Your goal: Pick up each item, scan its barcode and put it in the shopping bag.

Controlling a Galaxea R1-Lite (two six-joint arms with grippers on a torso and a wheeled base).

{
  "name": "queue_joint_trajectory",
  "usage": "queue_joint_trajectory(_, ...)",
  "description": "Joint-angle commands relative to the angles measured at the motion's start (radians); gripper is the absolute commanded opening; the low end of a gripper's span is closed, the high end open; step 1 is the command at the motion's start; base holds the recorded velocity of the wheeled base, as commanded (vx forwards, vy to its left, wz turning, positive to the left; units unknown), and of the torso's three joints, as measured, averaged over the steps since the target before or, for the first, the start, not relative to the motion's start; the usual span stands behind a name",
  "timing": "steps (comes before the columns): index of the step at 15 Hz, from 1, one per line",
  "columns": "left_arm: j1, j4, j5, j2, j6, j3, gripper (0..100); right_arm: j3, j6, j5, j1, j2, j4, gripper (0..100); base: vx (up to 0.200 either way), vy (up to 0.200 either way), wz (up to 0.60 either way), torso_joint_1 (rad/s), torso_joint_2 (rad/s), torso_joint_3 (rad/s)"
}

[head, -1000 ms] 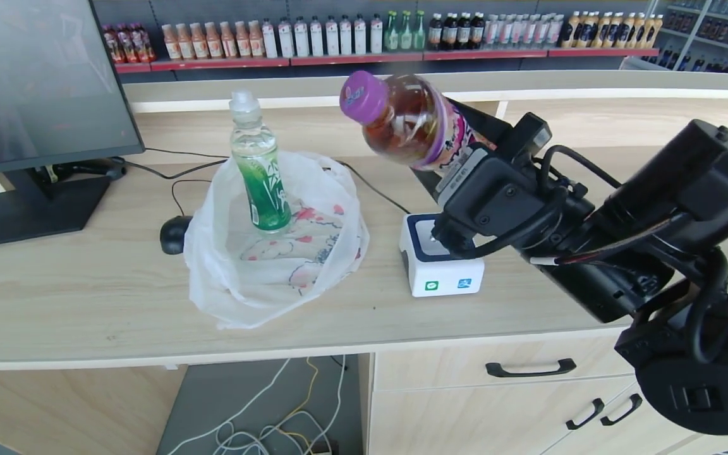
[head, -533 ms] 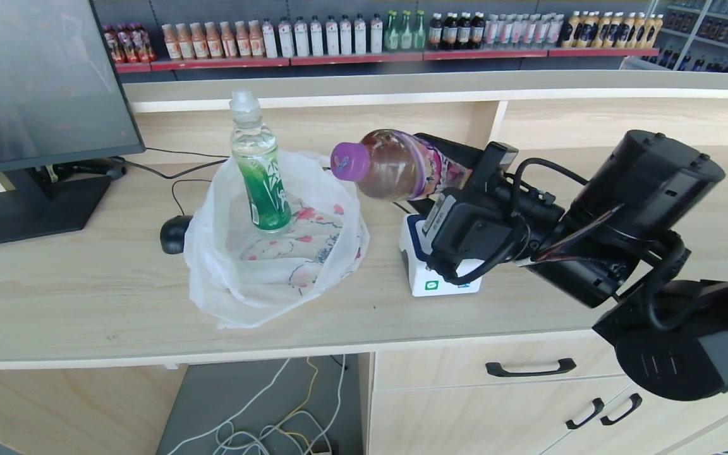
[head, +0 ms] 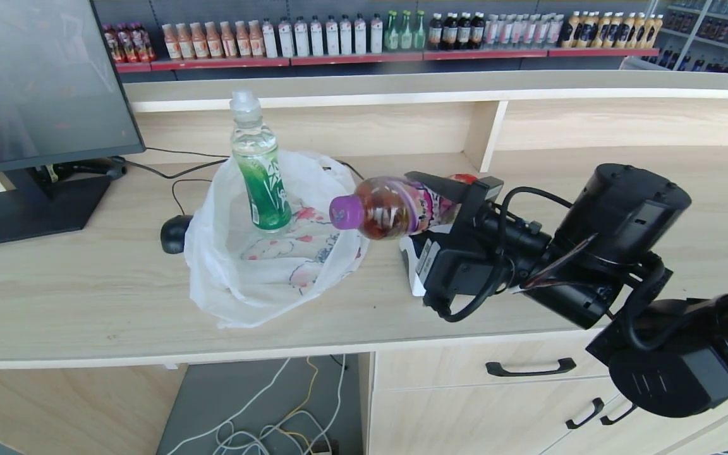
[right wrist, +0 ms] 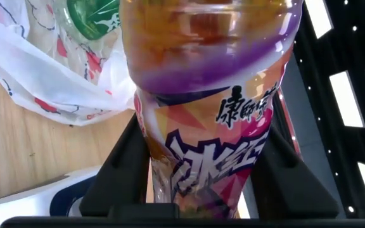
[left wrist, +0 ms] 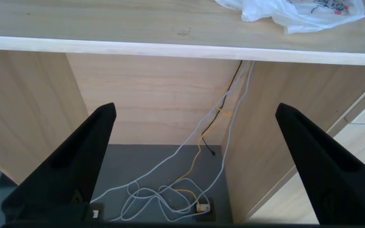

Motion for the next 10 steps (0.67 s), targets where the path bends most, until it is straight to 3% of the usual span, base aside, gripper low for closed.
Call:
queue_joint_trajectory(1,0.001,0.000,0.000,0.000,0.000,0.000,100,0.007,-0.003,0.001,-0.006,0.022,-0.002,0,0.000,0.000,0.00,0.000,0.00,0.000)
queue_joint_trajectory(10,0.001,0.000,0.000,0.000,0.000,0.000,100,-0.008,-0.001,0.001,-0.014,0.069,-0.005,0,0.000,0.000,0.00,0.000,0.00,0.000)
